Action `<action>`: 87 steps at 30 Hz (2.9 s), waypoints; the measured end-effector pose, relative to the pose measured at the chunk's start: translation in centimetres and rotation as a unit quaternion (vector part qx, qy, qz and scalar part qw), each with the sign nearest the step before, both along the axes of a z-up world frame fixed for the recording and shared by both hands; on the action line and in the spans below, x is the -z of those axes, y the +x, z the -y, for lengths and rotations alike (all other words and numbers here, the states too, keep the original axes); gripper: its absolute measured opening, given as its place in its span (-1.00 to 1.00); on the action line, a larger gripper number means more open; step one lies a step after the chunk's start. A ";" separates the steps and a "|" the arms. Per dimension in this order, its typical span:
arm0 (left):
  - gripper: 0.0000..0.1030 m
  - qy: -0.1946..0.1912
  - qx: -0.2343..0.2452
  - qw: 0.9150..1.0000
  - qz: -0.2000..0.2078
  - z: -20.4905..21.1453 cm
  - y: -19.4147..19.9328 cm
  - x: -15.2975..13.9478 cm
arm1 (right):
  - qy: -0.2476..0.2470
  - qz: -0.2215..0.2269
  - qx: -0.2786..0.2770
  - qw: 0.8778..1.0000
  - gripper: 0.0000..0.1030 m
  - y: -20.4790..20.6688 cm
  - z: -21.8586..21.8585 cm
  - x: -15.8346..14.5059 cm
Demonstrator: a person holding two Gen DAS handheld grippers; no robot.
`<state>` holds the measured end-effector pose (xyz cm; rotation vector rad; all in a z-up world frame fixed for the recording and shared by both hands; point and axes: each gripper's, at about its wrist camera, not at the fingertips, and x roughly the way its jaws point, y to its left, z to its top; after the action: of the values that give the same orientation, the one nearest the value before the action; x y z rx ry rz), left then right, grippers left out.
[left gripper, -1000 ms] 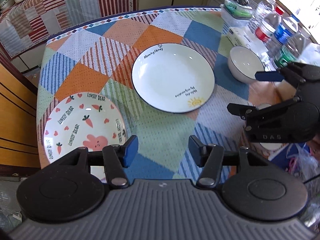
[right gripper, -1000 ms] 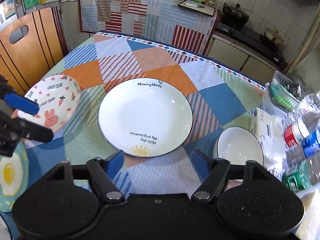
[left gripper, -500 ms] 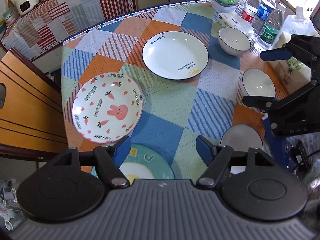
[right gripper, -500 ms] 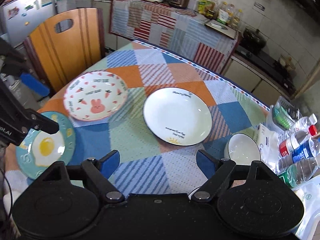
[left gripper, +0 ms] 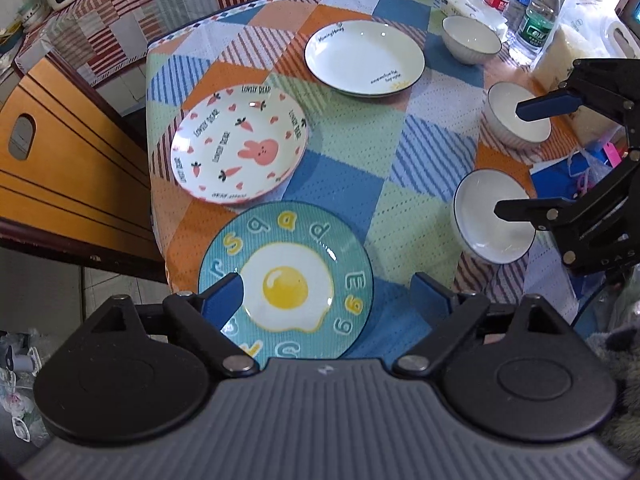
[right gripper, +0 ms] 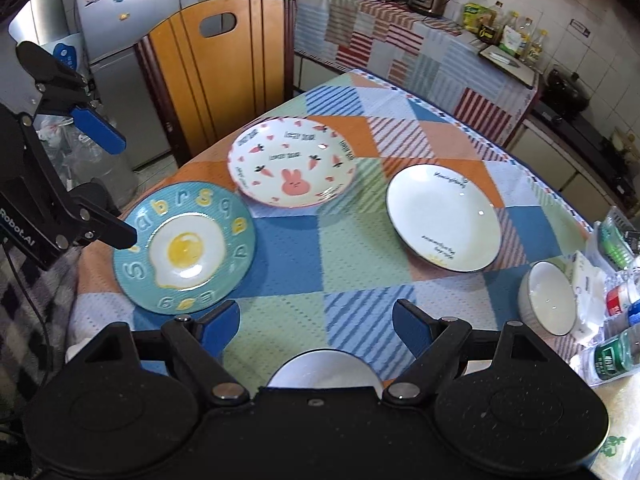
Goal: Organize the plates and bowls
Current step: 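Move both tools toward the blue fried-egg plate, then grasp the blue egg plate rim with the left tool while the right tool grips its opposite rim, then lift the egg plate with both tools, lower it onto the white plate and release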
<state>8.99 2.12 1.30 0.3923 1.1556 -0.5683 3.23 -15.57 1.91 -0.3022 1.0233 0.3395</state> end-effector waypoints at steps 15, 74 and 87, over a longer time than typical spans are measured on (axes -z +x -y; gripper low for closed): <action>0.83 -0.003 -0.012 1.000 -0.010 -2.5 -1.3 2.7 | 0.074 -0.001 -0.043 0.996 0.68 -0.7 -2.4 2.4; -0.48 -0.112 -0.170 0.977 -0.068 -14.0 3.7 16.1 | 0.240 -0.109 0.055 0.963 -0.59 4.1 -3.6 15.0; -0.48 -0.112 -0.135 0.984 -0.029 -10.7 3.8 9.8 | 0.245 -0.060 0.056 0.966 -0.58 3.1 -0.4 9.8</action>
<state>12.75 12.78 -8.52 0.0235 1.1637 -0.4682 6.34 -15.18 -7.88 0.2246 1.0346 0.4984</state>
